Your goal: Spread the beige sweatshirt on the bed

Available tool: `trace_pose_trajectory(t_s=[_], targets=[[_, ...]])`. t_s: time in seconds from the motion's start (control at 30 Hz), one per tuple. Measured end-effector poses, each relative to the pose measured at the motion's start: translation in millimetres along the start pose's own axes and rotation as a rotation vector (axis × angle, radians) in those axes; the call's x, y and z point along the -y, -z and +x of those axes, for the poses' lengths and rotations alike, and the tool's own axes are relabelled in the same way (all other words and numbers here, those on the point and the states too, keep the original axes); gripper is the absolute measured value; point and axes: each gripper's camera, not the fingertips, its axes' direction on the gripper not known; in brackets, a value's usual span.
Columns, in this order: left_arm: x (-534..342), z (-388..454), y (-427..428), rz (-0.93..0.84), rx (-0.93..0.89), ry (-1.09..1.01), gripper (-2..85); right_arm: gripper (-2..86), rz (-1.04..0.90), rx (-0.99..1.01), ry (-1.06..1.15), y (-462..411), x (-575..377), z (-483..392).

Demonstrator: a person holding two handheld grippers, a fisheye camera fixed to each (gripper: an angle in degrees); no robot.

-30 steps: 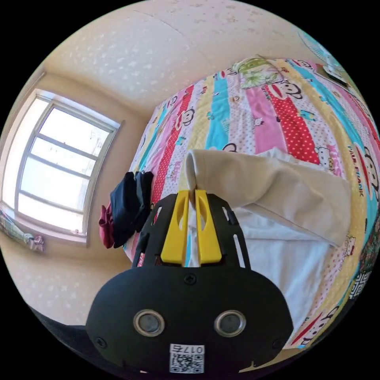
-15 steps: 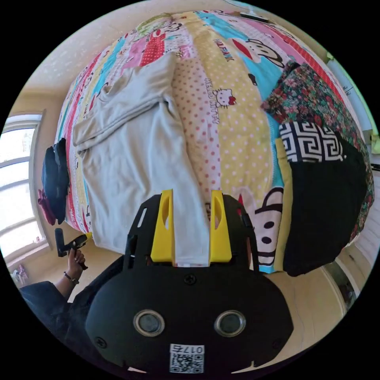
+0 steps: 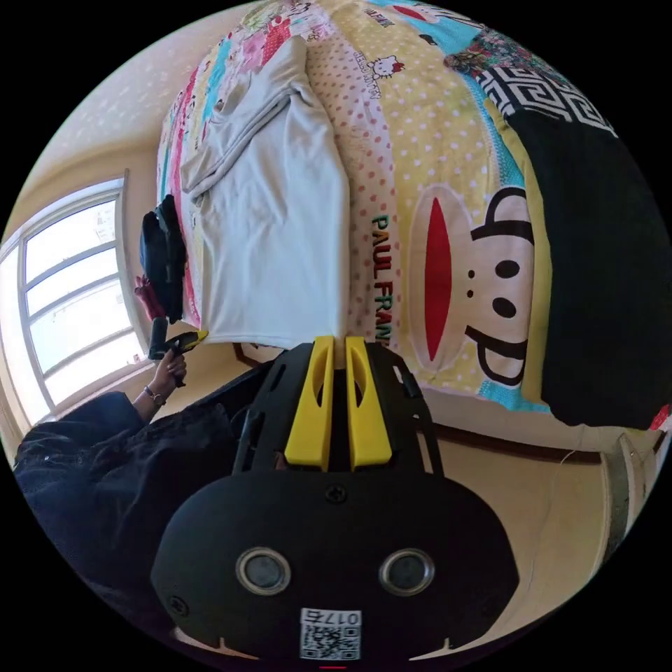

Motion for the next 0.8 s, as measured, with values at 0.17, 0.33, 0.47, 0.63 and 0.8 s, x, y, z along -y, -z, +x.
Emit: trace_pose_trajectory(t_s=[0.17,0.33,0.47,0.63,0.8], targets=[[-58.4,12.7,8.4,-0.103,-0.039,0.063,2.8,3.0,0.017,0.050,-0.094,30.0,-53.8,-0.7],[-58.3,11.6,25.6,0.148,-0.307,0.070,2.7,3.1,0.215,0.402,-0.165,43.3,-48.9,2.0],[19.5,58.1,59.8,0.301,-0.414,-0.078,2.8,3.2,0.333,0.356,-0.021,70.2,39.8,-31.8],[124.8,124.8,96.9,0.472,-0.322,-0.184,4.4,3.7,0.470,0.214,0.077,98.7,213.0,-82.9],[171.6,127.0,91.3,0.654,-0.323,-0.096,10.6,6.6,0.505,0.108,-0.099,81.4,298.8,-123.3]])
